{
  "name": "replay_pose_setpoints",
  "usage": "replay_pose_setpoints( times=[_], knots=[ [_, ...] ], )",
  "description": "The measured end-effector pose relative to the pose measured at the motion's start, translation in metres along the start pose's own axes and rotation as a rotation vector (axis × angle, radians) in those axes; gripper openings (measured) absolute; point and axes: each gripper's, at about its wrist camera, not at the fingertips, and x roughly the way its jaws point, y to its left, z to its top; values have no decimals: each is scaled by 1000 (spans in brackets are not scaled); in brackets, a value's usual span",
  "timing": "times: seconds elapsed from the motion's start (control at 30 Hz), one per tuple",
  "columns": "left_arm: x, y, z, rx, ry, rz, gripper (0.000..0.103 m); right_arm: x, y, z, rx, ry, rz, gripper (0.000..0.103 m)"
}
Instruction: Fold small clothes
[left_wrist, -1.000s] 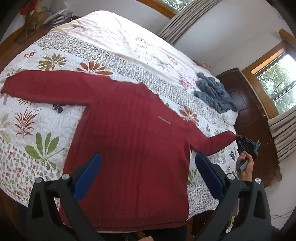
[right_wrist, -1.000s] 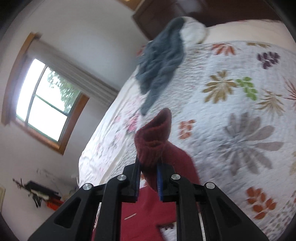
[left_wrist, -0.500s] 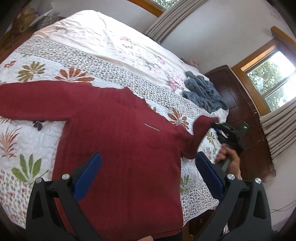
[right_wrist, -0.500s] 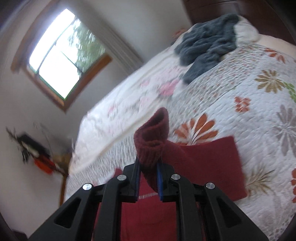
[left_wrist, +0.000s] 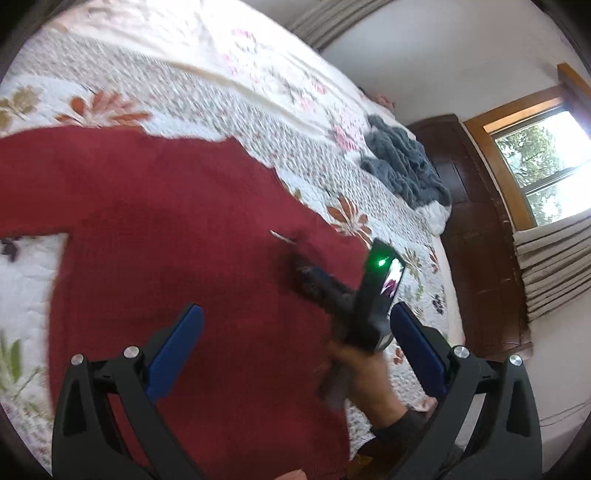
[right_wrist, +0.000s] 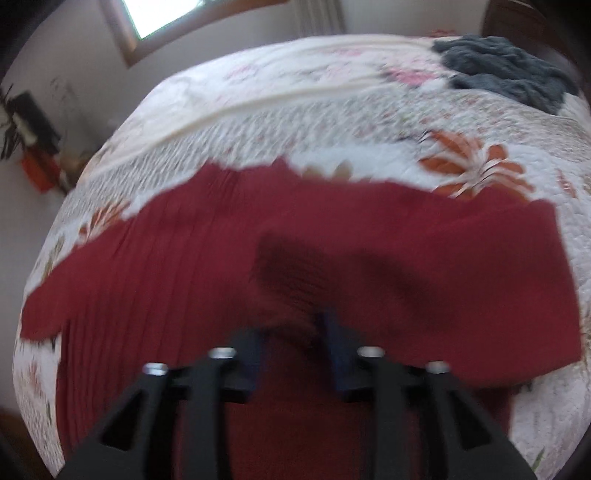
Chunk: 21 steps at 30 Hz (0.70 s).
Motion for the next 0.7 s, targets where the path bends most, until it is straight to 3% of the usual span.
replay_pose_setpoints(
  times=[0.13, 0.33, 0.47, 0.53, 0.63, 0.7],
  knots=[
    [56, 0, 13, -49, 106, -92, 100, -32, -15, -29, 54, -64, 62, 56],
    [167, 18, 30, -214, 272, -165, 100, -94, -59, -131, 206, -168, 69, 61],
    [217, 25, 37, -283, 307, -109, 100, -113, -70, -182, 211, -209, 23, 61],
    [232, 26, 38, -313, 322, -117, 99, -117, -75, -201, 238, -237, 11, 61],
    [248, 28, 40, -325, 339, -81, 99, -130, -73, -204, 235, -343, -5, 62],
    [253, 32, 40, -358, 343, -69, 98, -124, -77, -206, 262, -326, -3, 63]
  ],
)
